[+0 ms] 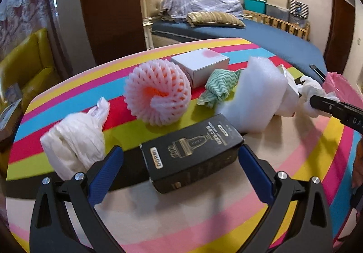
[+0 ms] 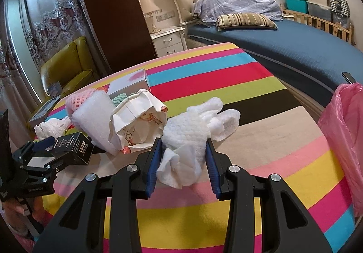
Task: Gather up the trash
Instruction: 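Grasp the black DORMI box with the left tool while the right tool holds the tissue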
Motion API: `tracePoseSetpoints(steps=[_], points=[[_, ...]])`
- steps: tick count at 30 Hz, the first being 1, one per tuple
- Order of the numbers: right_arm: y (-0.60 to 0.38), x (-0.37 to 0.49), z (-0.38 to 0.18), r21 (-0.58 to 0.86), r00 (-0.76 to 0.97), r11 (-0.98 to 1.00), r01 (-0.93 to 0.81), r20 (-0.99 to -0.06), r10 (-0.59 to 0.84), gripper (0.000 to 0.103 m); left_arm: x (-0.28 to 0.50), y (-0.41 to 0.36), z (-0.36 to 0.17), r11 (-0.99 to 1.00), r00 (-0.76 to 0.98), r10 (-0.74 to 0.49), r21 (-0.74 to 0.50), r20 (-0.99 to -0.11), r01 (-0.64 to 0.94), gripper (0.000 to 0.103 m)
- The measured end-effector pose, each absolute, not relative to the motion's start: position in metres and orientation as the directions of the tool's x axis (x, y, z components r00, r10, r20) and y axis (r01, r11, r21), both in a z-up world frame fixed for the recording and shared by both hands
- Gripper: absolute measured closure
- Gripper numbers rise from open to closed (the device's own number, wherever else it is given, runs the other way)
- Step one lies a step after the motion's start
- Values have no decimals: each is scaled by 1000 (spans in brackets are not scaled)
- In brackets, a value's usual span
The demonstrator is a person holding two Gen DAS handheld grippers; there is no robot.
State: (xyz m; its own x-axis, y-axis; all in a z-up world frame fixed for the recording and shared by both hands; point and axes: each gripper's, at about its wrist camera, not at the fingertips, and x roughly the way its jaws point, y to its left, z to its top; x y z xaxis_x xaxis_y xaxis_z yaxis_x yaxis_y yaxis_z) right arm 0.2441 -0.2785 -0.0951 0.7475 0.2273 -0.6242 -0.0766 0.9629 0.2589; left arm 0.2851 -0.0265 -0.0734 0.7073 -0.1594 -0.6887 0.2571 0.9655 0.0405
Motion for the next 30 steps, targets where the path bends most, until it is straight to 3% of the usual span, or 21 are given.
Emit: tracePoseSetpoints(steps=[10, 14, 21, 30], points=[[-279, 239, -94, 252, 763, 966, -61, -613, 208, 65, 311, -16, -78, 906, 615, -397, -183, -681, 383, 5], [-277, 239, -94, 248, 762, 967, -59, -615, 204, 65, 302, -36, -82, 881, 577, -419, -160, -701, 445, 13], [-279, 235, -90, 256, 780, 965, -59, -591, 205, 65, 267, -56, -83, 882, 542, -423, -192, -726, 431, 13], [-284, 192, -85, 195, 807, 978, -74, -564, 174, 65, 216, -75, -80, 907, 602, -297, -22, -741, 420, 12]])
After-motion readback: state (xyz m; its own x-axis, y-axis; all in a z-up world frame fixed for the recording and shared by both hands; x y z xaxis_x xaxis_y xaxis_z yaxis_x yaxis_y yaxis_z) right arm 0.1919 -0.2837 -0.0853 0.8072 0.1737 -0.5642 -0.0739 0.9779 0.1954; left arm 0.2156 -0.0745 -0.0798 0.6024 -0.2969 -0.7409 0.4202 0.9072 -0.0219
